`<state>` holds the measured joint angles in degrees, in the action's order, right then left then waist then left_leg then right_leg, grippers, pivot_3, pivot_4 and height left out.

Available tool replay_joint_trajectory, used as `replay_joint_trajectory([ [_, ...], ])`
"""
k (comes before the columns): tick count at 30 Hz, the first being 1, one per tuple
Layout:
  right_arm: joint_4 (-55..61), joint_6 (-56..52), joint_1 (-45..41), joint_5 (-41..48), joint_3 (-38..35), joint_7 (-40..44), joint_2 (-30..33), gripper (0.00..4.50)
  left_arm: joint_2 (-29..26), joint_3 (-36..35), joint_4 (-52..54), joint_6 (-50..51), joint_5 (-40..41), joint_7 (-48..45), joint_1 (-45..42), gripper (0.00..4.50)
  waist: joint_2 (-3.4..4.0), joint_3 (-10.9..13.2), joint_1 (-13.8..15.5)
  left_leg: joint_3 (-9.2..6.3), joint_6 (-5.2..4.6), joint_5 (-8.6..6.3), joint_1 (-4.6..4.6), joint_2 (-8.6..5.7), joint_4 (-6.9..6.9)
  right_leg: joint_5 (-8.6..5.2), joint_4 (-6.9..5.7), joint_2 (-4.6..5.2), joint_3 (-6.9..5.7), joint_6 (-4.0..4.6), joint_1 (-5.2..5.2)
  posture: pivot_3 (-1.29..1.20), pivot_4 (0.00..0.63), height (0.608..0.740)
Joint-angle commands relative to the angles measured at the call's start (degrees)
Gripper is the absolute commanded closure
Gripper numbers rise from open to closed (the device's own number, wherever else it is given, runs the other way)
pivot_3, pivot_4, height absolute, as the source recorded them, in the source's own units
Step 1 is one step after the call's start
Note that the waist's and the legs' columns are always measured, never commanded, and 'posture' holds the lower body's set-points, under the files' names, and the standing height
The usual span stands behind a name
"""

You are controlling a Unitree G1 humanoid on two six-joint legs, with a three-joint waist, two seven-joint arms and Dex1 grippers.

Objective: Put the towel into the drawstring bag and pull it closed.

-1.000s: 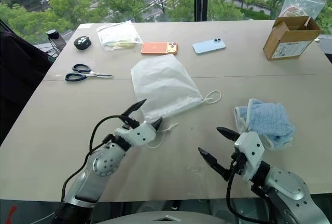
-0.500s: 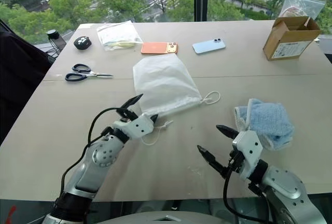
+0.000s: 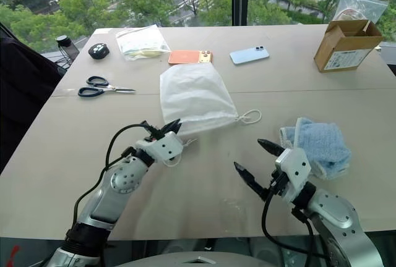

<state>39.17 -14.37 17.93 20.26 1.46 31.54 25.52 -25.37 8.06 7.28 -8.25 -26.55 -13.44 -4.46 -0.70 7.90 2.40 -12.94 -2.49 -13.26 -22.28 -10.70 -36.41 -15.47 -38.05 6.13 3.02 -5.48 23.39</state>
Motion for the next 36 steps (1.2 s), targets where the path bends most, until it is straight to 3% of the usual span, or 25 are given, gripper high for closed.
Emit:
replay_joint_trajectory([
  [1,-0.35,2.78,-2.97,-2.42,-2.88,-3.35,-1.17,0.00,2.51,-3.08,1.47,-0.07,5.77,1.02,-2.86,4.45,0.00,0.00,-0.01,0.00,0.01,0.00,0.00,0.00,-0.01,0.01,0.00,0.00,0.00,0.00,0.00,0.00,0.150,0.736],
  [6,-0.81,-1.48,-6.13,-2.77,-10.23,-9.68,-1.85,0.00,7.42,-5.91,4.14,2.71,11.81,1.68,-7.84,4.45,-0.01,0.00,-0.06,0.00,0.02,0.01,-0.03,0.00,-0.04,0.03,-0.01,-0.01,0.00,0.00,0.00,0.00,0.150,0.736],
  [13,-5.54,-9.08,-4.80,-1.51,-19.41,-9.66,2.99,0.00,11.90,-8.43,5.07,10.45,16.61,2.44,-13.56,4.45,-0.03,-0.02,-0.24,0.07,0.02,0.02,-0.09,0.00,-0.11,0.12,-0.01,-0.02,0.04,-0.02,0.00,0.00,0.150,0.736],
  [19,-11.72,-21.39,-7.98,-3.64,-19.17,-15.29,3.53,0.00,12.53,-8.88,5.98,14.50,18.70,2.15,-14.82,4.45,-0.03,-0.02,-0.20,0.15,0.02,0.02,-0.08,0.04,-0.14,0.20,-0.03,-0.05,0.12,-0.02,0.01,0.00,0.150,0.736],
  [28,-12.82,-31.79,-7.86,-10.07,-16.22,-21.43,4.76,0.00,11.02,-9.47,7.95,16.54,19.54,2.05,-13.56,4.45,-0.23,-0.15,0.16,0.16,0.02,0.02,-0.07,0.03,-0.32,0.25,-0.01,-0.07,0.12,-0.08,-0.05,0.00,0.150,0.736],
  [36,-10.45,-54.79,-8.92,-3.14,-20.80,-21.56,0.47,0.00,11.02,-8.87,6.38,15.87,19.80,2.10,-15.03,4.45,-0.79,-0.50,1.88,0.05,-0.12,-0.09,0.30,0.02,-0.42,0.27,0.19,-0.12,-0.05,-0.12,-0.61,0.00,0.150,0.736],
])
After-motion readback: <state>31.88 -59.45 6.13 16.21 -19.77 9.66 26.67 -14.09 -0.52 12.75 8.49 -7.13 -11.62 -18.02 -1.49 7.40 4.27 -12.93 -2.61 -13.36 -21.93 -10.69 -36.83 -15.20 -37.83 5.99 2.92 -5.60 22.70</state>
